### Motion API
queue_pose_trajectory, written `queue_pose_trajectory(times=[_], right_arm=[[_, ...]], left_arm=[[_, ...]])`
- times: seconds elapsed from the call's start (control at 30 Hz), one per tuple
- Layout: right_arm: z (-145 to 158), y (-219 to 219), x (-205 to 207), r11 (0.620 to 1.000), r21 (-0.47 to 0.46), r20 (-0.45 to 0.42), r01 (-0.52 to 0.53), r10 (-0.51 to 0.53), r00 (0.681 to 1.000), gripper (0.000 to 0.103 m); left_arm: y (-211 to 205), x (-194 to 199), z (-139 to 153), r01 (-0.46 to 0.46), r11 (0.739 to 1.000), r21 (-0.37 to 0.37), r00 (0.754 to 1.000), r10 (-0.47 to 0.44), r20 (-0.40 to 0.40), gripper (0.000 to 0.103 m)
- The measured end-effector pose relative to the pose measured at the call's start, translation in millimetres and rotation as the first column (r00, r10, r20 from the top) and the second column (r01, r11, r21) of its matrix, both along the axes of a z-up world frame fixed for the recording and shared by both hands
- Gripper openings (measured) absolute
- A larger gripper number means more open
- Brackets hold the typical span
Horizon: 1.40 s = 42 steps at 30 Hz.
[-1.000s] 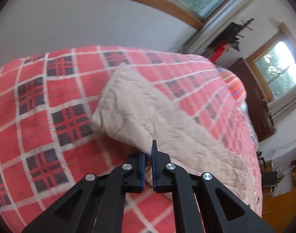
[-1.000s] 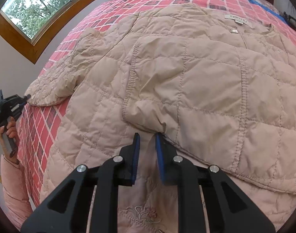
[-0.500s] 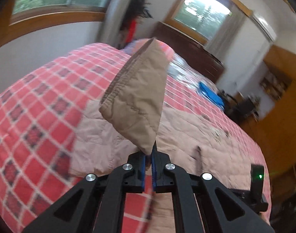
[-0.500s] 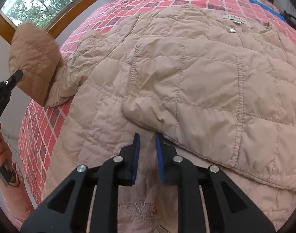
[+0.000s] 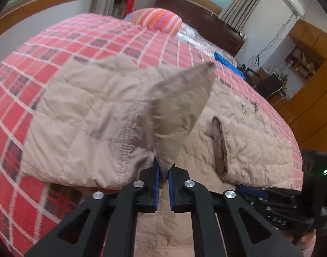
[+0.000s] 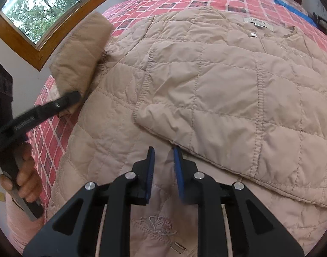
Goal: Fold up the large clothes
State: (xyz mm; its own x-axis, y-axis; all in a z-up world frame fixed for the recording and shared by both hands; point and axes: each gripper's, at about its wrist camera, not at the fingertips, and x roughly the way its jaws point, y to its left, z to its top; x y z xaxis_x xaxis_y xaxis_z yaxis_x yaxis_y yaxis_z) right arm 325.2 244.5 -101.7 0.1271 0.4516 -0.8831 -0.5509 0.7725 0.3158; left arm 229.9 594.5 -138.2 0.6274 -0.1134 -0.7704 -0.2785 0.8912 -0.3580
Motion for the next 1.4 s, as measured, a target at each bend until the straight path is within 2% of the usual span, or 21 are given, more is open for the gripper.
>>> queue_pose_trajectory(times=[0.13, 0.2, 0.27, 0.3, 0.33, 0.4, 0.47, 0.53, 0.63, 0.77, 0.87, 0.93, 1.03, 1.17, 1.2, 1.23, 1.4], right_arm=[[1, -1, 0, 1.0, -0.001, -0.003, 0.004, -0.004, 1.0, 0.02], [2, -1, 0, 1.0, 0.0, -0.005, 0.006, -0.006, 1.0, 0.021], [8, -2, -1, 1.0, 0.012, -0.003, 0.004, -0.004, 1.0, 0.021], [12, -3, 0, 1.0, 0.023, -0.003, 0.007, -0.007, 1.0, 0.021], [16, -3, 0, 0.999, 0.036, -0.005, 0.009, -0.009, 1.0, 0.022], [28, -2, 1, 0.997, 0.074, -0.008, 0.007, -0.007, 1.0, 0.025], [39, 3, 1, 0.995, 0.103, -0.004, 0.003, -0.003, 1.0, 0.035], [46, 11, -2, 0.992, 0.123, -0.003, -0.014, 0.014, 1.0, 0.052], [41, 29, -3, 0.992, 0.122, -0.032, -0.02, 0.024, 0.999, 0.054], [20, 48, 1, 0.992, 0.125, -0.115, -0.021, 0.035, 0.993, 0.042], [8, 59, 3, 0.992, 0.124, -0.147, -0.031, 0.049, 0.988, 0.036], [3, 67, 3, 0.993, 0.115, -0.144, -0.038, 0.054, 0.988, 0.025], [1, 76, 2, 0.994, 0.098, -0.113, -0.054, 0.065, 0.991, 0.016], [2, 72, 2, 0.992, 0.11, -0.102, -0.054, 0.065, 0.993, 0.01], [7, 70, 1, 0.991, 0.118, -0.092, -0.054, 0.066, 0.994, 0.009], [13, 67, 1, 0.991, 0.12, -0.073, -0.053, 0.062, 0.995, 0.009], [46, 41, 6, 0.986, 0.164, -0.009, -0.034, 0.036, 0.999, 0.009]], left_arm=[[-11, -7, -1, 0.058, 0.998, -0.004, 0.998, -0.058, 0.0, 0.018], [-13, -20, 7, 0.107, 0.993, -0.043, 0.994, -0.106, 0.023, 0.023], [-8, -34, 17, 0.137, 0.986, -0.092, 0.989, -0.131, 0.064, 0.035], [-2, -42, 23, 0.137, 0.984, -0.11, 0.988, -0.128, 0.087, 0.049], [8, -52, 30, 0.11, 0.987, -0.117, 0.989, -0.097, 0.114, 0.063], [31, -63, 40, 0.006, 0.997, -0.08, 0.99, 0.006, 0.139, 0.07], [51, -68, 44, -0.099, 0.995, -0.03, 0.986, 0.102, 0.132, 0.07], [69, -68, 42, -0.159, 0.987, -0.033, 0.98, 0.162, 0.116, 0.07], [90, -62, 31, -0.263, 0.965, 0.017, 0.963, 0.261, 0.063, 0.07], [104, -49, 6, -0.296, 0.955, 0.01, 0.955, 0.296, -0.029, 0.069], [106, -45, -10, -0.295, 0.954, -0.043, 0.954, 0.293, -0.059, 0.069], [106, -45, -17, -0.292, 0.953, -0.079, 0.955, 0.287, -0.068, 0.069], [101, -42, -18, -0.287, 0.955, -0.069, 0.957, 0.283, -0.063, 0.067], [93, -39, -13, -0.269, 0.962, -0.054, 0.963, 0.266, -0.054, 0.048], [90, -39, -9, -0.264, 0.963, -0.059, 0.964, 0.261, -0.048, 0.039], [88, -41, -6, -0.258, 0.964, -0.068, 0.966, 0.256, -0.042, 0.034], [69, -45, 30, -0.185, 0.975, -0.121, 0.978, 0.194, 0.071, 0.018]])
